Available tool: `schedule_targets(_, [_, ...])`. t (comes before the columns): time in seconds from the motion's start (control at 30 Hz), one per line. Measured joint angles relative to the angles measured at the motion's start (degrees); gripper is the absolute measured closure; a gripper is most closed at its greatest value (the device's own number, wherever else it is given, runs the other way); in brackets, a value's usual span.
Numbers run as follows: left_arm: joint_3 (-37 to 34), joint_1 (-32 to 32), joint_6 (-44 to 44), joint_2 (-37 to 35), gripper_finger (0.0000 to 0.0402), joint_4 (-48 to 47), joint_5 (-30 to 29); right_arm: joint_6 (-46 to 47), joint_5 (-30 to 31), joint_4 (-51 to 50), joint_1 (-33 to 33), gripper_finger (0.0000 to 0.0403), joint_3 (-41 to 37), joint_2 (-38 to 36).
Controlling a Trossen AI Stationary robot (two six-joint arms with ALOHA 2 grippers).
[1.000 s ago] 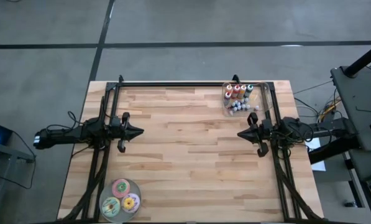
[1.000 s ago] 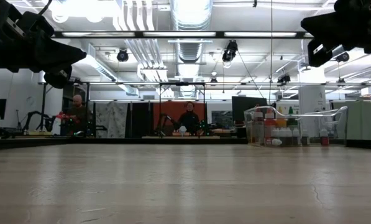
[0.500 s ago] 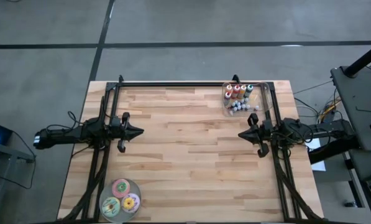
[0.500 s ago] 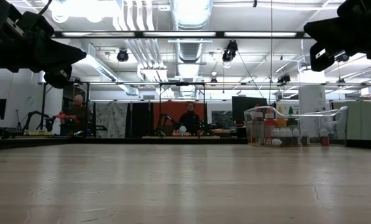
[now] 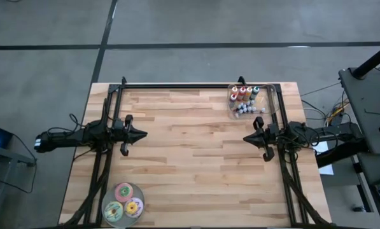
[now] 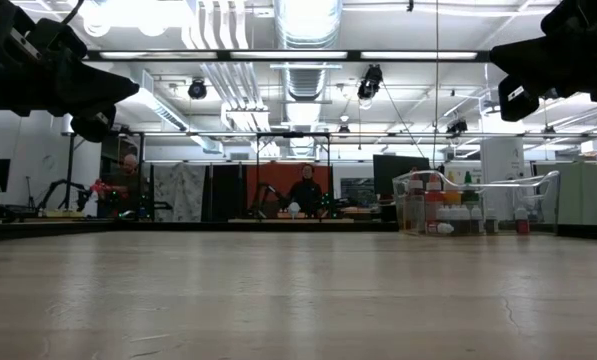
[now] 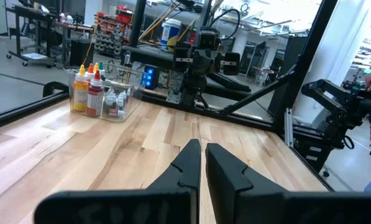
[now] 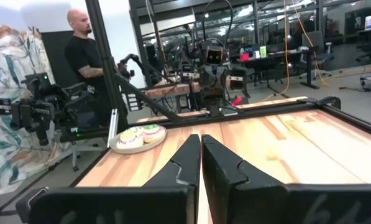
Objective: Pick & Place food coloring
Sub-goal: Return to Home Position
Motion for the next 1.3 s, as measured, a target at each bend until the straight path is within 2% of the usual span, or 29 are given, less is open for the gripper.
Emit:
schedule_targets(0.23, [0.0, 0.0, 0.0, 0.0, 0.0402, 0.0, 0.0, 0.0, 0.0, -0.4, 0.0, 0.0394, 0.0, 0.0])
schedule_targets(0.47, [0.0, 0.0, 0.0, 0.0, 0.0402, 0.0, 0.0, 0.0, 0.0, -1.3, 0.0, 0.0394, 0.0, -3.3])
schedule_targets(0.83, [0.0, 0.0, 0.0, 0.0, 0.0402, 0.0, 0.0, 0.1, 0.0, -10.8, 0.0, 0.0394, 0.0, -9.9])
schedule_targets(1.3, [0.0, 0.0, 0.0, 0.0, 0.0402, 0.0, 0.0, -0.3, 0.2, -15.6, 0.0, 0.0394, 0.0, -10.1])
